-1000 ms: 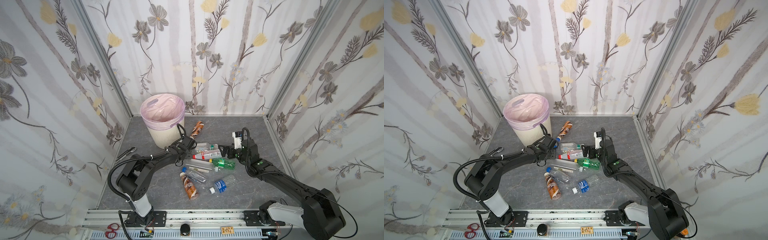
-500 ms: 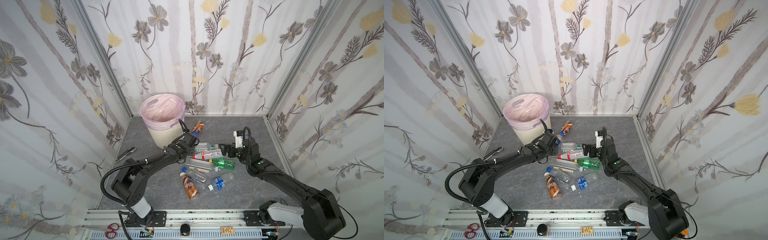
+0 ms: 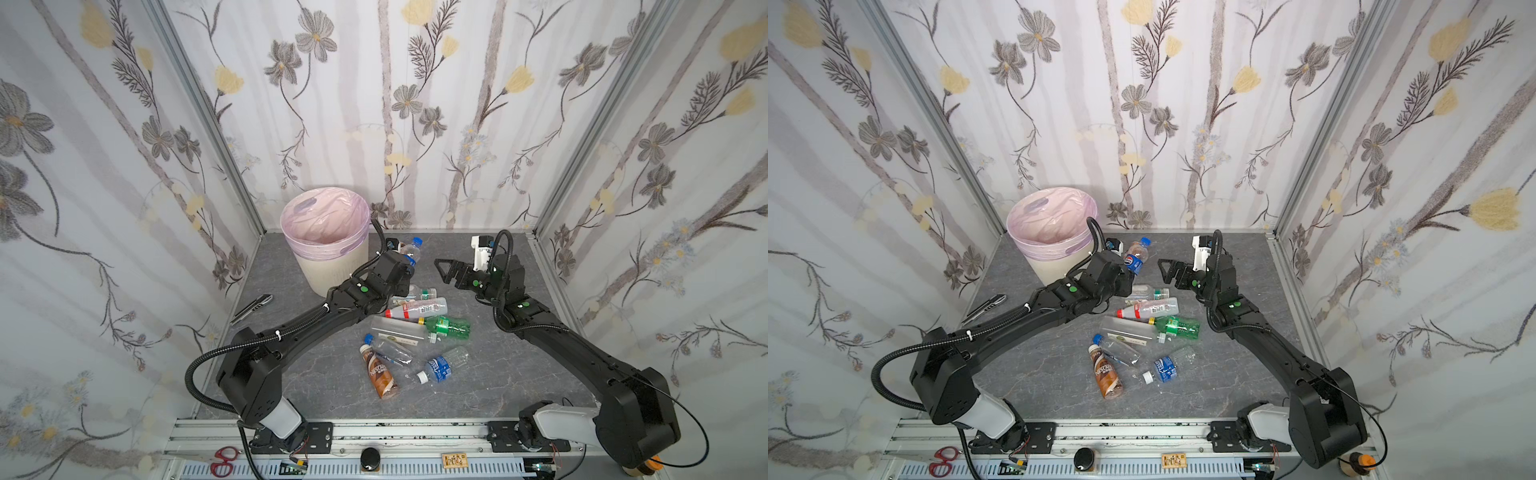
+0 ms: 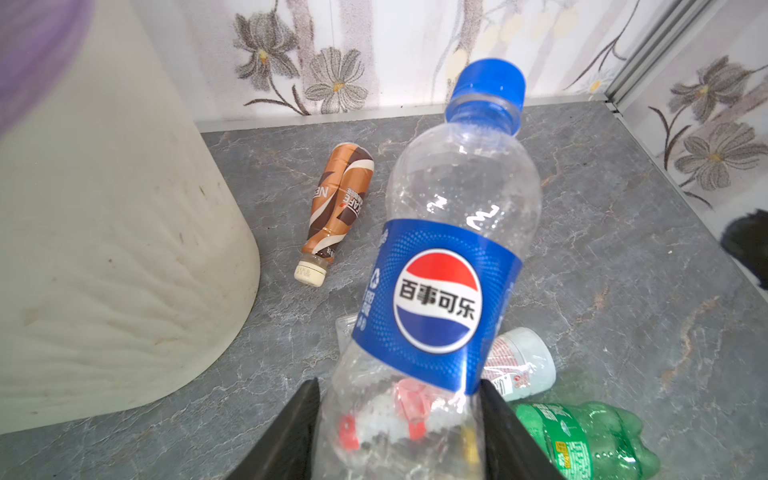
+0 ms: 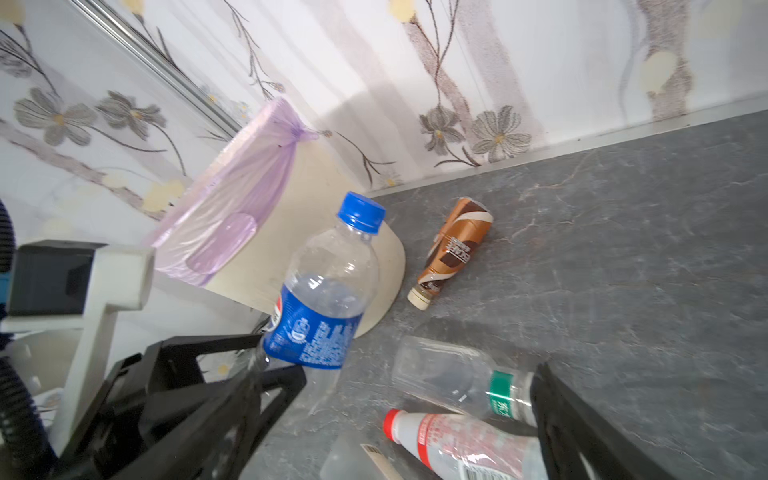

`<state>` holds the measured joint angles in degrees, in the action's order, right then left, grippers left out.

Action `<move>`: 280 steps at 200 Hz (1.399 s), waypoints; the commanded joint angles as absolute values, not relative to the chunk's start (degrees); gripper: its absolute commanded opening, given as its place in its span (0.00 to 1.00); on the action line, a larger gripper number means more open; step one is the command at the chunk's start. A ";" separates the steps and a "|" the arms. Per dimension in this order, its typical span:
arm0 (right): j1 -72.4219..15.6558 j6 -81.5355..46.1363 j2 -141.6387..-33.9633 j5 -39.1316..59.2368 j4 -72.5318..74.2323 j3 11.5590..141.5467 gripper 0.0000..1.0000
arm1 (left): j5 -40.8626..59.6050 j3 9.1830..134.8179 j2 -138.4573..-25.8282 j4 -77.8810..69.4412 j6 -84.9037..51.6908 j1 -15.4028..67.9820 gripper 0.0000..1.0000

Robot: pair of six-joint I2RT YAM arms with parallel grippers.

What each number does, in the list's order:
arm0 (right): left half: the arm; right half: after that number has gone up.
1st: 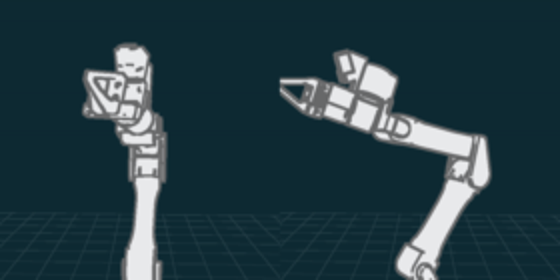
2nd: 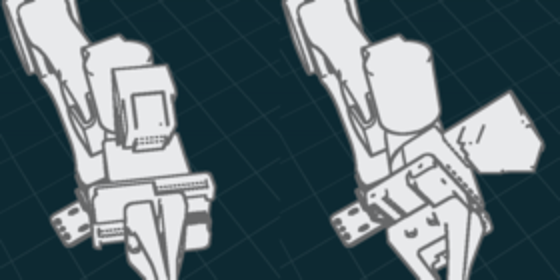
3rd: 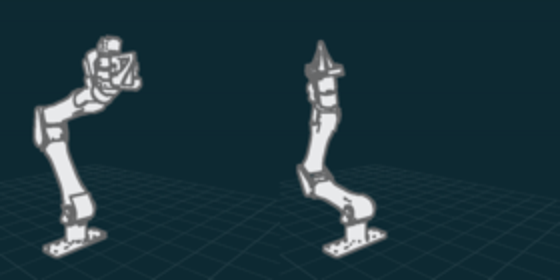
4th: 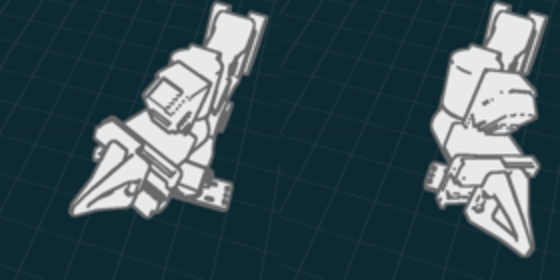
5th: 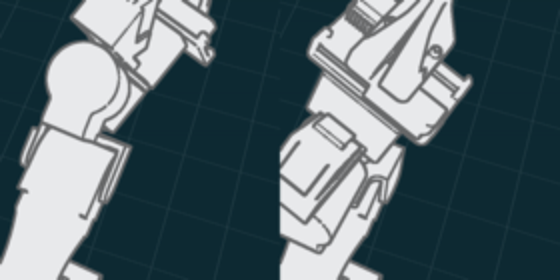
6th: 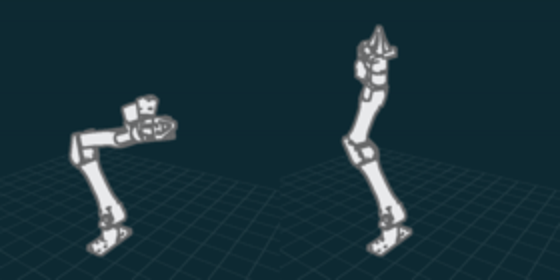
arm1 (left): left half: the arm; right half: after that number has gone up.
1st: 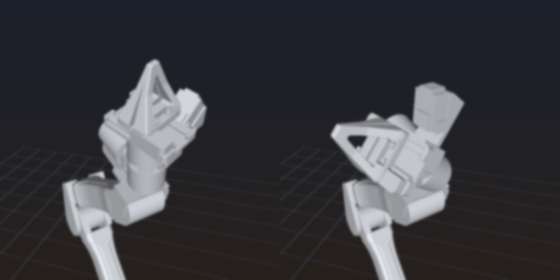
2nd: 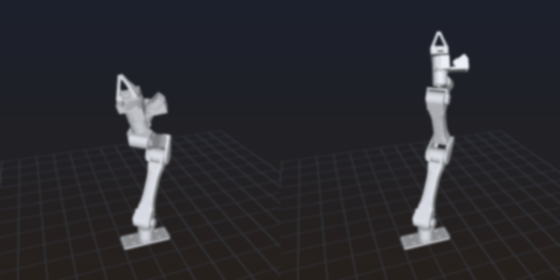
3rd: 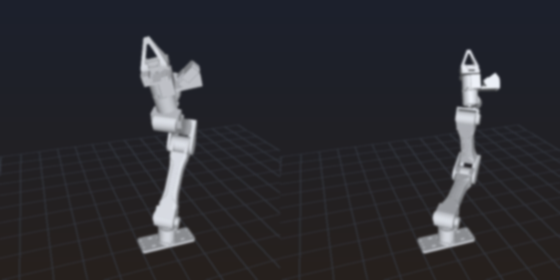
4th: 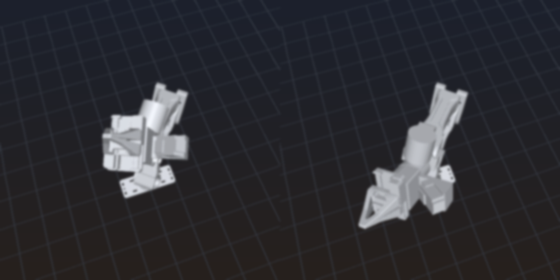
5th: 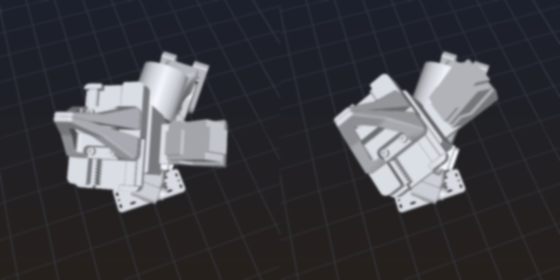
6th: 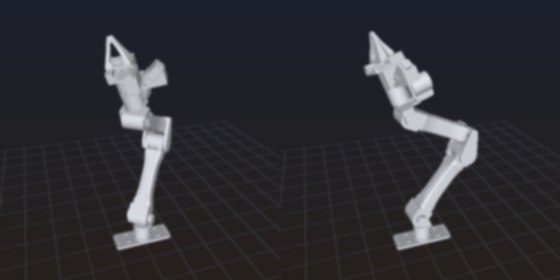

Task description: Throw the plastic bottles in the bin

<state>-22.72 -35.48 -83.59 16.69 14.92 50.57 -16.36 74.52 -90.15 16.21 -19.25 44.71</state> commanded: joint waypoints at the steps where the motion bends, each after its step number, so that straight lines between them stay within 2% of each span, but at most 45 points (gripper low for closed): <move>1: -22.50 -42.75 -86.02 21.45 21.82 52.99 1.00 | -16.94 76.93 -89.68 13.65 -17.78 45.57 0.56; 77: -22.86 -52.06 -93.31 26.62 30.97 57.43 0.98 | -14.52 75.38 -87.77 9.98 -17.31 46.84 0.56; 161: -24.27 -55.79 -98.51 27.96 35.07 60.59 0.79 | -12.70 75.10 -87.45 7.91 -17.76 47.00 0.57; 188: -24.51 -56.08 -99.12 27.17 35.61 60.90 0.69 | -12.68 75.15 -87.44 7.82 -17.63 46.97 0.59; 230: -24.47 -56.43 -99.93 26.85 36.03 61.34 0.52 | -13.59 74.97 -87.71 7.91 -17.36 47.00 0.67; 244: -24.44 -56.36 -99.97 26.50 35.87 61.35 0.49 | -13.71 74.81 -87.65 7.96 -17.41 46.93 0.71; 262: -24.19 -56.00 -99.94 26.13 35.49 61.74 0.49 | -14.27 74.62 -87.24 7.95 -17.32 46.86 0.81; 280: -23.70 -54.28 -99.99 25.27 33.23 63.41 0.49 | -15.25 74.53 -86.22 8.09 -17.14 46.69 0.96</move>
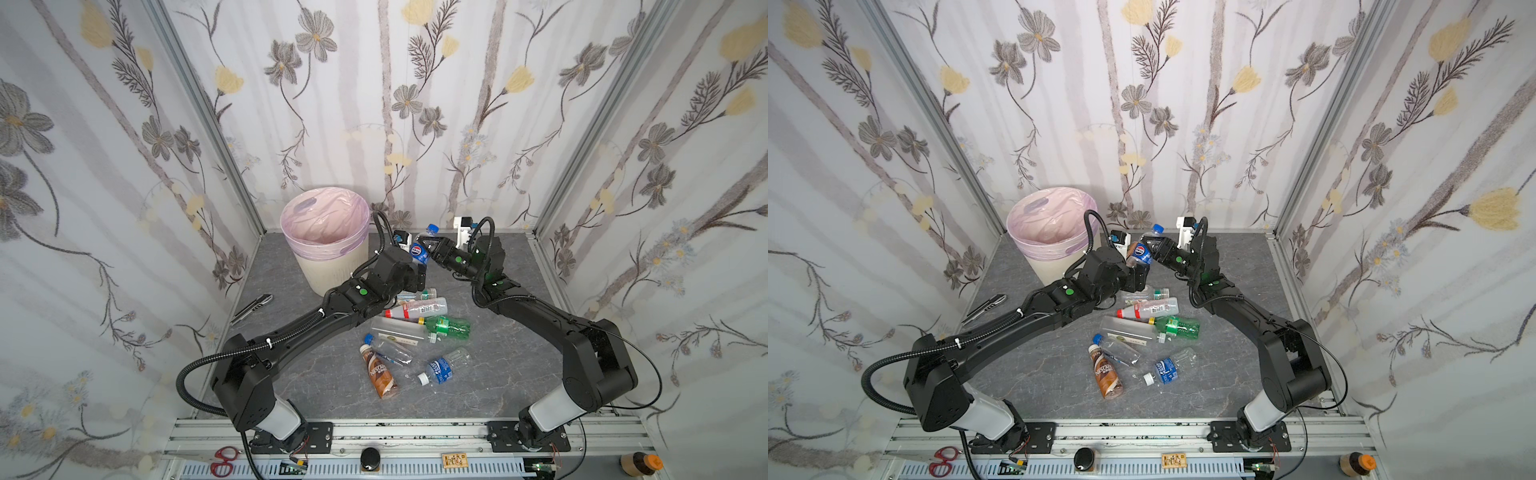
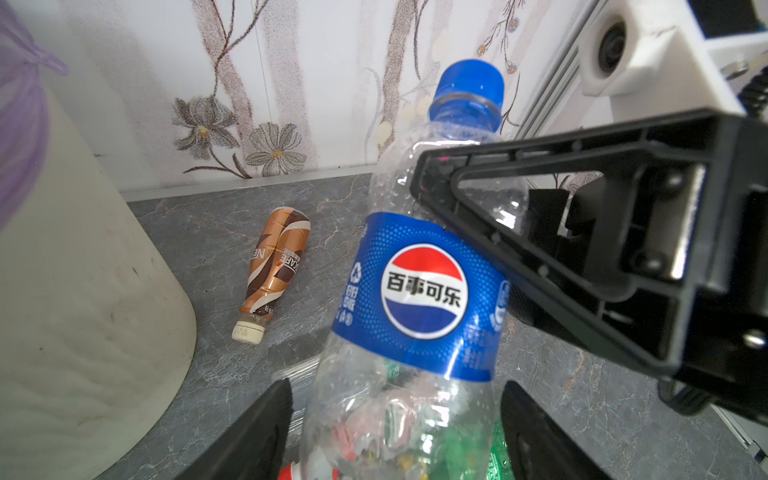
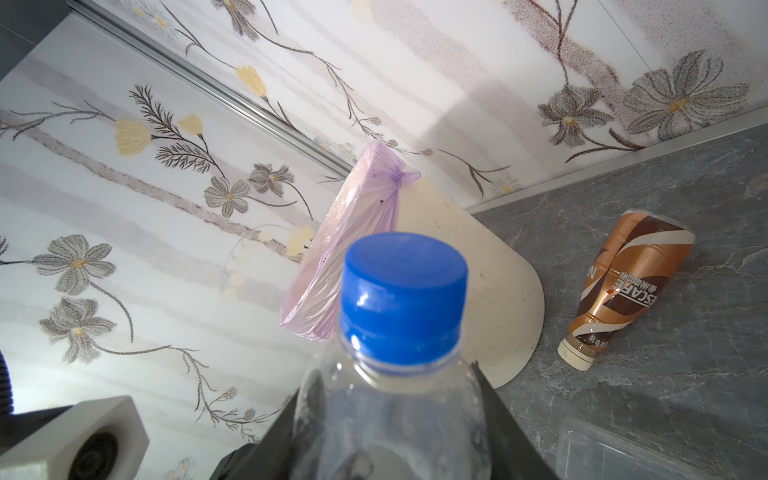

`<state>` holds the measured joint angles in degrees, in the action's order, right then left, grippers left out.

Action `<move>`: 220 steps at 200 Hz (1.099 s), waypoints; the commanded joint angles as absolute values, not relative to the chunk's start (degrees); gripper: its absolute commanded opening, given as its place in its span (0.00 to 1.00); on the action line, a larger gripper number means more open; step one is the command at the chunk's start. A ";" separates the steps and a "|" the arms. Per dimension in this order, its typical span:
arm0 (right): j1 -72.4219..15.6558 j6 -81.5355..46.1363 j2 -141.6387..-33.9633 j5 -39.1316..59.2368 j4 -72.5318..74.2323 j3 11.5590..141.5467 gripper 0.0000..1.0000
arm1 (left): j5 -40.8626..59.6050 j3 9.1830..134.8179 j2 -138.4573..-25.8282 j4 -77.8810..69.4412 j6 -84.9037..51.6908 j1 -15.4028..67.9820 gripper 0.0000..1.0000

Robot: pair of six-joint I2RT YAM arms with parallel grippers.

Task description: Throw the plastic bottles in the bin

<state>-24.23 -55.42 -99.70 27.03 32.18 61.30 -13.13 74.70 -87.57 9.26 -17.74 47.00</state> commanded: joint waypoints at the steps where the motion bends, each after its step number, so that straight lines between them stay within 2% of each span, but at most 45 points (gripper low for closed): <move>1: -23.67 -54.16 -99.96 25.25 33.10 63.52 0.49 | -15.27 74.53 -86.18 8.09 -17.10 46.68 0.97; 8: -23.33 -53.47 -99.97 24.84 32.06 64.46 0.49 | -15.31 74.53 -85.54 8.17 -17.03 46.36 1.00; 43: -21.92 -49.18 -99.83 22.11 25.93 71.01 0.49 | -14.97 74.64 -82.06 9.34 -16.15 44.27 1.00; 92: -21.33 -41.88 -99.44 15.59 17.44 87.63 0.49 | -13.64 80.42 -78.14 13.19 -16.55 40.07 1.00; 128: -21.02 -37.62 -95.54 5.74 22.04 92.72 0.49 | -4.70 82.03 -74.18 14.94 -21.42 30.07 1.00; 163: -20.87 -36.75 -94.44 -1.32 28.28 95.39 0.49 | -1.02 81.53 -69.36 15.36 -22.51 24.42 1.00; 190: -21.68 -39.32 -98.66 -2.23 30.20 100.65 0.50 | 0.75 79.80 -66.38 15.38 -23.94 20.80 1.00; 220: -27.36 -37.90 -110.43 -2.54 24.65 113.55 0.50 | 2.98 77.77 -64.22 15.42 -24.17 17.41 1.00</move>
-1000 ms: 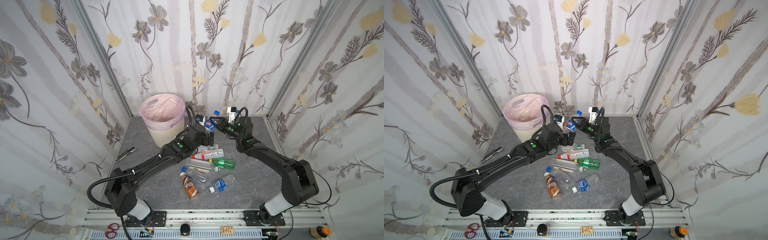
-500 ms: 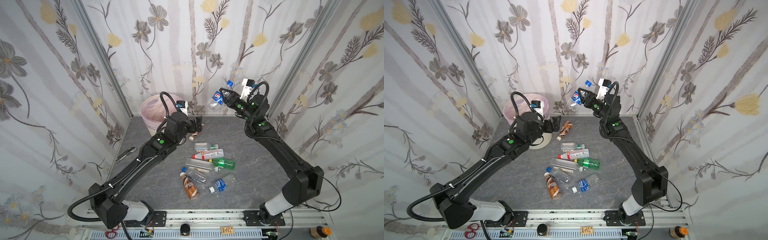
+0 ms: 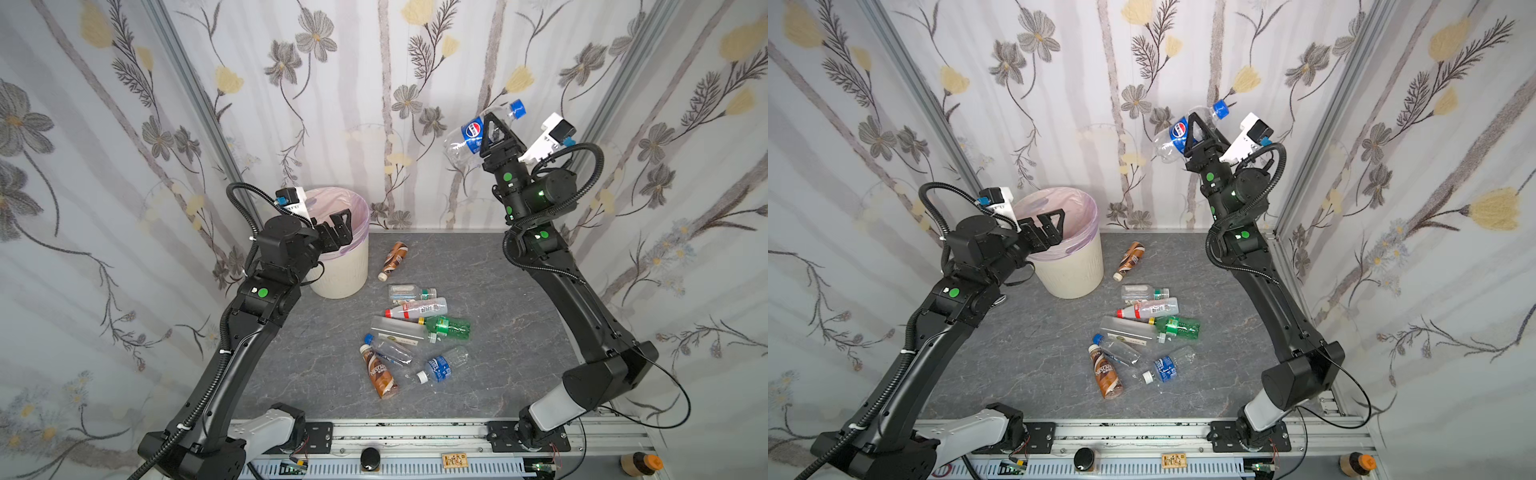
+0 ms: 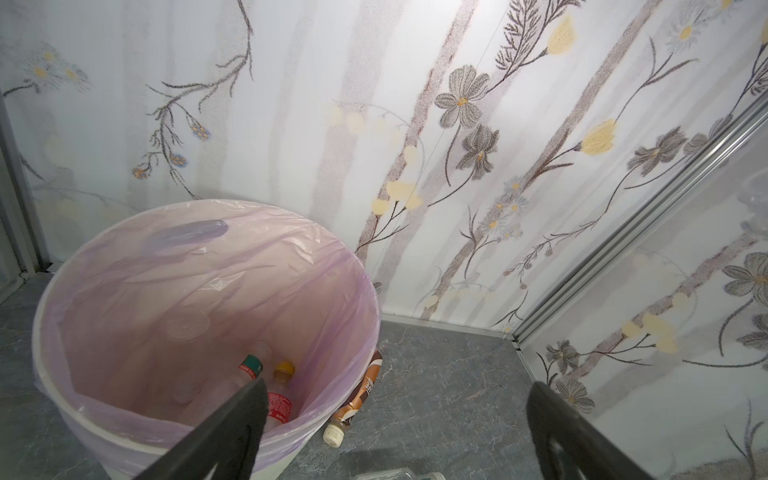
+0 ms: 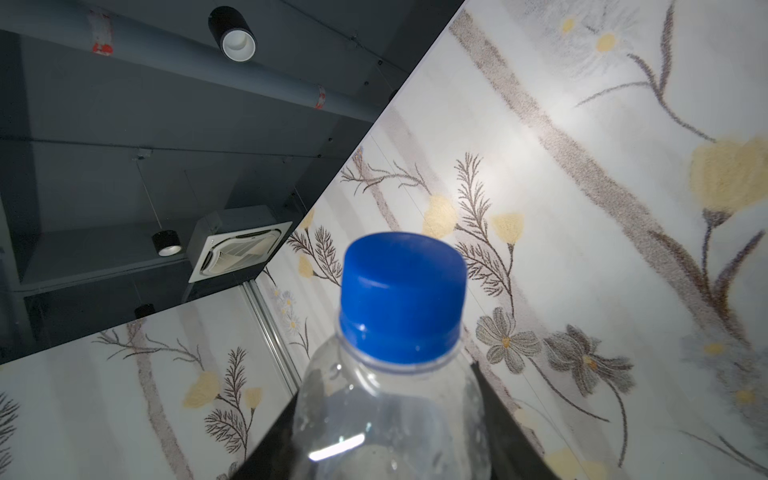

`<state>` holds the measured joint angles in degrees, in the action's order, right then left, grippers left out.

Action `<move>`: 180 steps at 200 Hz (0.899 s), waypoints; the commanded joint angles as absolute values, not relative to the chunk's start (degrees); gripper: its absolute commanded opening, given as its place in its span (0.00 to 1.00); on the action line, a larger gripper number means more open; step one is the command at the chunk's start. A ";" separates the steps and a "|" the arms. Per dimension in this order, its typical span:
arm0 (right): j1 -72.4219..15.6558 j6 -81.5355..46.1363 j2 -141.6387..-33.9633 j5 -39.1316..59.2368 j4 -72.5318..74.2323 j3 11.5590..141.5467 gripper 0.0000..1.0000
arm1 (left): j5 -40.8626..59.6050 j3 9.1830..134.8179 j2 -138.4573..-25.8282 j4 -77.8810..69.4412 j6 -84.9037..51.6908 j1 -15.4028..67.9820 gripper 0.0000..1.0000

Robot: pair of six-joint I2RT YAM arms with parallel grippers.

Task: Throw the plastic bottles in the bin
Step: 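Carry the Pepsi bottle over the bin with the right gripper and release it, then lower both grippers toward the remaining bottle pile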

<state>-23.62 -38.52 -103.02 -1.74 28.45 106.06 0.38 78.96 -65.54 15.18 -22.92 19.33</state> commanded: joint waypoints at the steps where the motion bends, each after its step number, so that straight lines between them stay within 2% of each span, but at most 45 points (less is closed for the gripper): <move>1: -27.56 -37.85 -110.90 -2.55 24.37 113.95 0.50 | 3.07 77.69 -64.15 15.45 -24.21 17.27 1.00; 27: -33.65 -38.15 -125.53 -0.10 15.36 127.45 0.54 | 4.75 75.83 -63.03 15.56 -24.67 14.71 1.00; 48: -37.19 -40.08 -136.34 5.25 10.34 137.14 0.66 | 6.11 74.53 -62.45 15.56 -24.87 12.97 1.00; 65: -38.39 -40.52 -141.49 7.43 6.83 143.88 0.80 | 7.50 73.08 -62.36 15.64 -25.04 11.87 1.00; 100: -38.58 -36.70 -138.82 5.48 5.56 143.97 0.99 | 7.75 72.24 -62.06 15.64 -25.20 11.41 1.00; 156: -36.87 -33.35 -133.07 4.85 0.13 143.16 1.00 | 9.31 72.21 -62.75 15.65 -26.27 12.08 1.00; 180: -35.74 -32.15 -128.04 4.23 -0.17 135.06 1.00 | 8.63 71.44 -62.93 15.86 -25.95 14.64 1.00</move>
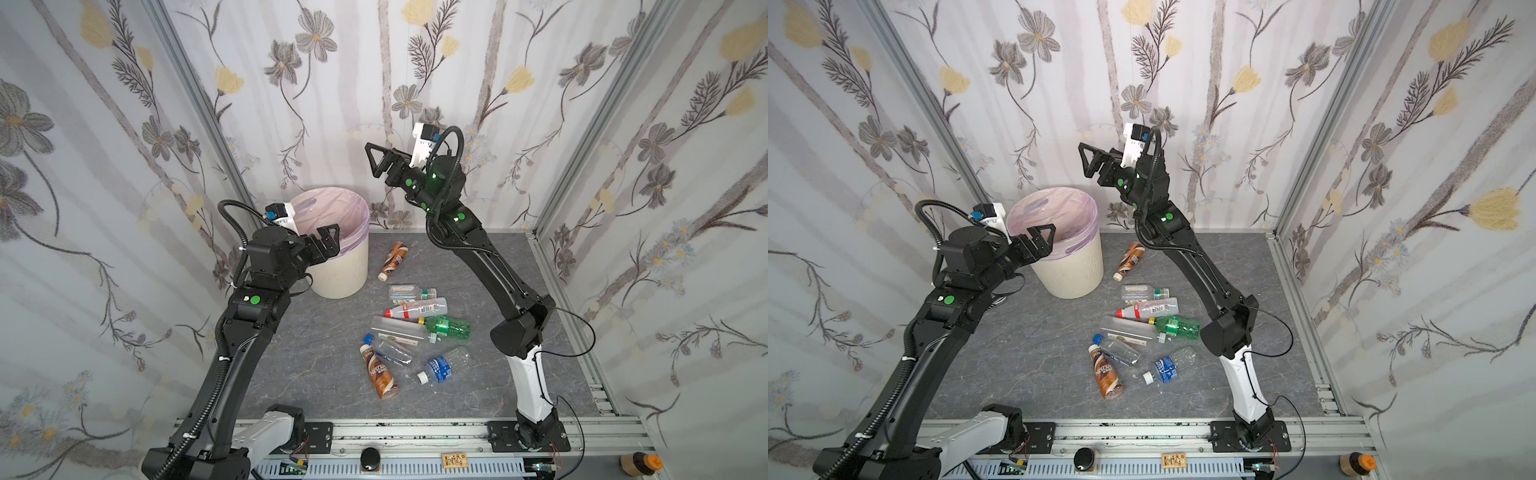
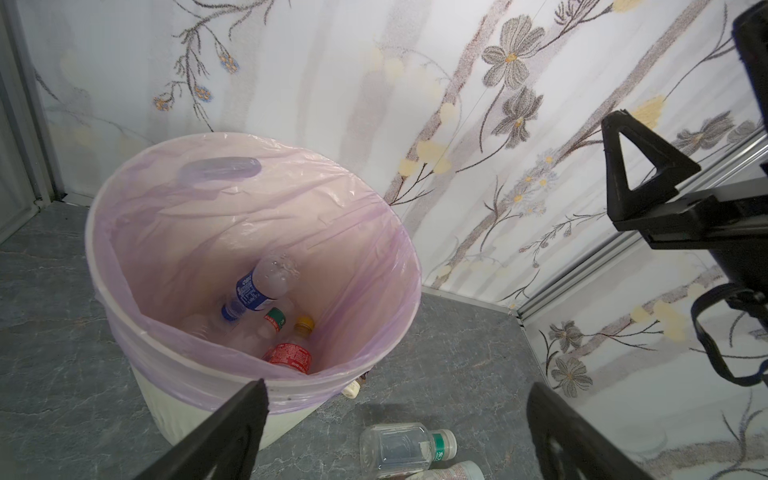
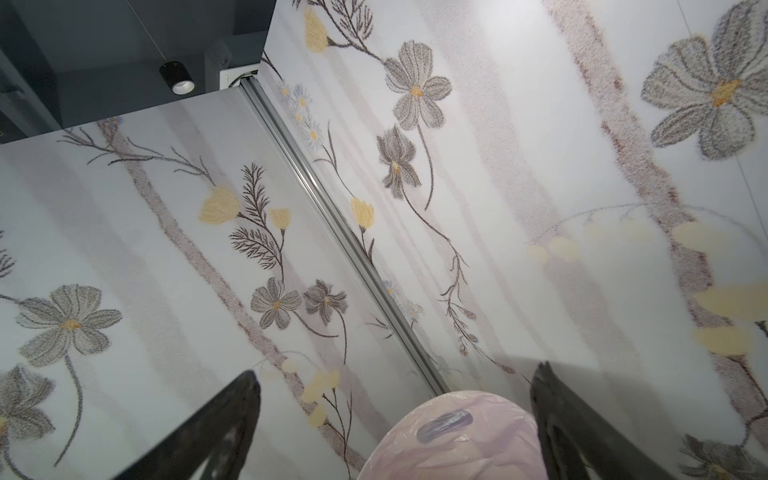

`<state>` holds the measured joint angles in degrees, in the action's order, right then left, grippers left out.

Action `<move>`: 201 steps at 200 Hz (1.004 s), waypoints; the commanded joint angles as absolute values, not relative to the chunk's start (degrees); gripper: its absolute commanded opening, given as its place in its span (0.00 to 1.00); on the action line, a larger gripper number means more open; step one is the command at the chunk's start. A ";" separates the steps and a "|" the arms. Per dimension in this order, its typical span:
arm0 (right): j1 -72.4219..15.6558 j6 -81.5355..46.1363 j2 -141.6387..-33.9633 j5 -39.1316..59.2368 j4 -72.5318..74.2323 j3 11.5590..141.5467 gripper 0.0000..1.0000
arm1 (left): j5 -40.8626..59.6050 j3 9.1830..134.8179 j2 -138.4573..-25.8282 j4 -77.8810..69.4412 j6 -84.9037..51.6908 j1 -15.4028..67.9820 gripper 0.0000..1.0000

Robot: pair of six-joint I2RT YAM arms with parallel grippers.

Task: Throw the plastic bottles in the bin
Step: 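Lower both grippers toward the remaining bottle pile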

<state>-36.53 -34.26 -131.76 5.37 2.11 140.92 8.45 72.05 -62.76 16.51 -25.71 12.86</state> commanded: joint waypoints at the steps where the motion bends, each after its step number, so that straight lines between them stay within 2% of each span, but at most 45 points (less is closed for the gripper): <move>1: -35.67 -32.11 -127.78 4.23 -0.09 134.68 1.00 | 8.53 71.41 -62.93 15.89 -25.94 14.79 1.00; 87: -27.67 -30.23 -100.75 2.79 10.73 86.23 1.00 | 0.64 66.06 -65.02 17.05 -25.69 29.54 1.00; 151: -26.18 -26.78 -88.75 -1.76 8.33 62.13 1.00 | 0.13 61.26 -67.24 17.05 -27.18 36.15 1.00; 201: -27.95 -27.76 -83.29 -2.30 4.83 48.69 1.00 | -0.51 53.65 -67.94 17.03 -29.87 42.04 1.00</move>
